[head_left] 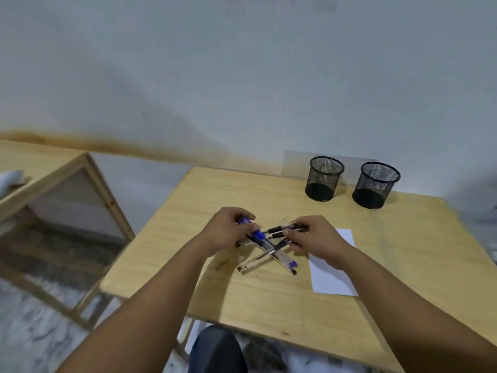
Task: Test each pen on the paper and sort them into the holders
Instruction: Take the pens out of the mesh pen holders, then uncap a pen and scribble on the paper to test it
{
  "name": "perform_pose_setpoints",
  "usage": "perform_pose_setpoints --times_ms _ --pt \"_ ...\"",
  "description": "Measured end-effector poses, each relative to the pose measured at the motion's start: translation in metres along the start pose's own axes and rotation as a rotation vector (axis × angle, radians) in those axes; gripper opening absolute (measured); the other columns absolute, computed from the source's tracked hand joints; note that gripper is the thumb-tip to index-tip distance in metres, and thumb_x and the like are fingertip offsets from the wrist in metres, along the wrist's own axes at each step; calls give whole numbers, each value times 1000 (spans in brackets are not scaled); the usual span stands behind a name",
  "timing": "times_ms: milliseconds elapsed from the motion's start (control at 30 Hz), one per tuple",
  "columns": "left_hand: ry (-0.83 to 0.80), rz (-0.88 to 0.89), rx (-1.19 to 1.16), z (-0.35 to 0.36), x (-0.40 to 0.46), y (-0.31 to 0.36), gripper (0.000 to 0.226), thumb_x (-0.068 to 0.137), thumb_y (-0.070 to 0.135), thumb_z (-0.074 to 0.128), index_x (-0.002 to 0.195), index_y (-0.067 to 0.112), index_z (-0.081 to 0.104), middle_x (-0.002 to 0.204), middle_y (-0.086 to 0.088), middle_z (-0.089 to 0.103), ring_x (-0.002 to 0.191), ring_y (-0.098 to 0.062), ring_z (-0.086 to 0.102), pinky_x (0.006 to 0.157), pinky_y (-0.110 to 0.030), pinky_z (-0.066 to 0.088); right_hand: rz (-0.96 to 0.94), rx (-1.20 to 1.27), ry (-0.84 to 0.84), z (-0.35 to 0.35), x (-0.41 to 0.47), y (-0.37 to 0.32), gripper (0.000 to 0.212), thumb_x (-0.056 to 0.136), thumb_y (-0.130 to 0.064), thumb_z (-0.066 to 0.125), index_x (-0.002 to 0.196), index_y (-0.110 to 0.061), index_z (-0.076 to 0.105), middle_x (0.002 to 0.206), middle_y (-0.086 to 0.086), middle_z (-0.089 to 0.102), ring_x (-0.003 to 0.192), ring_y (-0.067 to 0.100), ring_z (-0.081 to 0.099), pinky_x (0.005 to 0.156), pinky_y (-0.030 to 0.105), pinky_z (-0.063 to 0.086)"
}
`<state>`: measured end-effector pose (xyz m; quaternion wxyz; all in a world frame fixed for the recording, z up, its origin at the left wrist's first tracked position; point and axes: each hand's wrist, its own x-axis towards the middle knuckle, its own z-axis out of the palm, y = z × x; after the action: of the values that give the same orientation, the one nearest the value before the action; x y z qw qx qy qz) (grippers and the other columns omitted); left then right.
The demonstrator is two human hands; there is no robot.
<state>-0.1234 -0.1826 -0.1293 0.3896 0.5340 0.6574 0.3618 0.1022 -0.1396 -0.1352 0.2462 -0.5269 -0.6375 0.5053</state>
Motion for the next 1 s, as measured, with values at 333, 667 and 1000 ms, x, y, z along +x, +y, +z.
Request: perform_pose_setpoints --times_ms 333,667,1000 --pt "98 101 301 -4 13 -21 35 82 24 74 116 27 68 126 4 62 113 -12 58 94 -25 45 -117 -337 56 10 20 2 50 85 -32 74 131 -23 56 130 1 52 77 18 71 66 23 56" --pt "143 217 532 3 1 -21 42 87 25 69 128 30 62 153 1 38 141 -22 20 110 -32 26 -82 -358 114 6 -24 12 22 83 -40 72 100 -28 64 91 -7 66 79 10 63 64 21 44" --pt "75 458 627 45 -15 -18 35 85 24 70 120 25 68 137 2 56 129 -24 38 101 -24 26 -25 -386 123 16 -53 13 29 78 -24 80 101 -27 62 82 -7 66 71 4 61 56 19 43"
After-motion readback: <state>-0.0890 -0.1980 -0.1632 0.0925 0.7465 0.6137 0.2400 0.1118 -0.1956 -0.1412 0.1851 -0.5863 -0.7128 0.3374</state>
